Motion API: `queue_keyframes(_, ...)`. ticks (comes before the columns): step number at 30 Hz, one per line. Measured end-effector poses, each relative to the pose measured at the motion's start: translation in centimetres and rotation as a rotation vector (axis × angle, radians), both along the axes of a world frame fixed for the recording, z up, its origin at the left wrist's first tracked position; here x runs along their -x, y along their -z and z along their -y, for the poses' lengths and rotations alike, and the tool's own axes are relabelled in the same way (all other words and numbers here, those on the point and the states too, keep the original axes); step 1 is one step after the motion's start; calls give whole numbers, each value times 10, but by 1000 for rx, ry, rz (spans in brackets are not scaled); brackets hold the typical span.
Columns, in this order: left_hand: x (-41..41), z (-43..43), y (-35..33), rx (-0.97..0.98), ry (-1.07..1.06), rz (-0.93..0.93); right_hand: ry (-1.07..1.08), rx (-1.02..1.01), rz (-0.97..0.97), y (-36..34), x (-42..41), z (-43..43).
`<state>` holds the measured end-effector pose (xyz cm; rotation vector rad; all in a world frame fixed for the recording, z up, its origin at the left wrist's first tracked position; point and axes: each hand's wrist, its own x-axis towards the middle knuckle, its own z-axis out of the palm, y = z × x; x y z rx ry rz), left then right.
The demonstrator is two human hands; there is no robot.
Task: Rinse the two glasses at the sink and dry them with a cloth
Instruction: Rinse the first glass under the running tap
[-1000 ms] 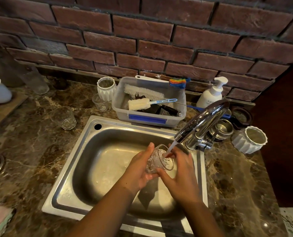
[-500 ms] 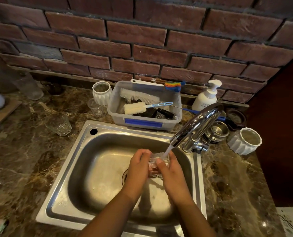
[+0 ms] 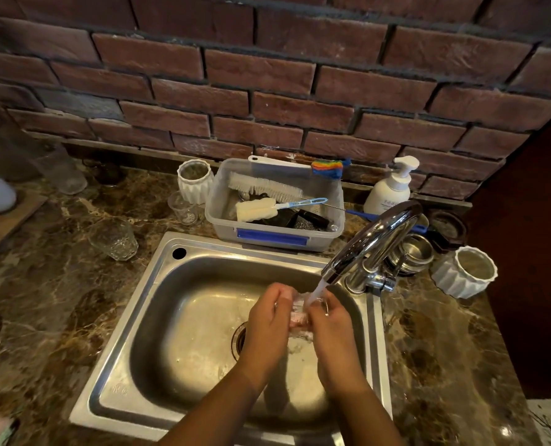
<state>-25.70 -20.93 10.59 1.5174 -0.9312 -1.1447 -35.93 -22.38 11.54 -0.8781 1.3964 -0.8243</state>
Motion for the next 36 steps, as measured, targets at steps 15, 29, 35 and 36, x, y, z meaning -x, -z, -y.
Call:
queue_keyframes(15, -6, 12, -13, -229, -95, -182, -153, 149, -43, -6, -1, -5)
queue_keyframes(29, -14, -2, -3, -421, -113, -500, -222, 280, -209, -11, -12, -14)
queue_keyframes(35, -18, -7, -5, -565, -227, -906, -255, 422, -309, -15, -6, -16)
queue_keyframes(36, -17, -7, -5, -581, -197, -944, -260, 444, -347, -15, -6, -17)
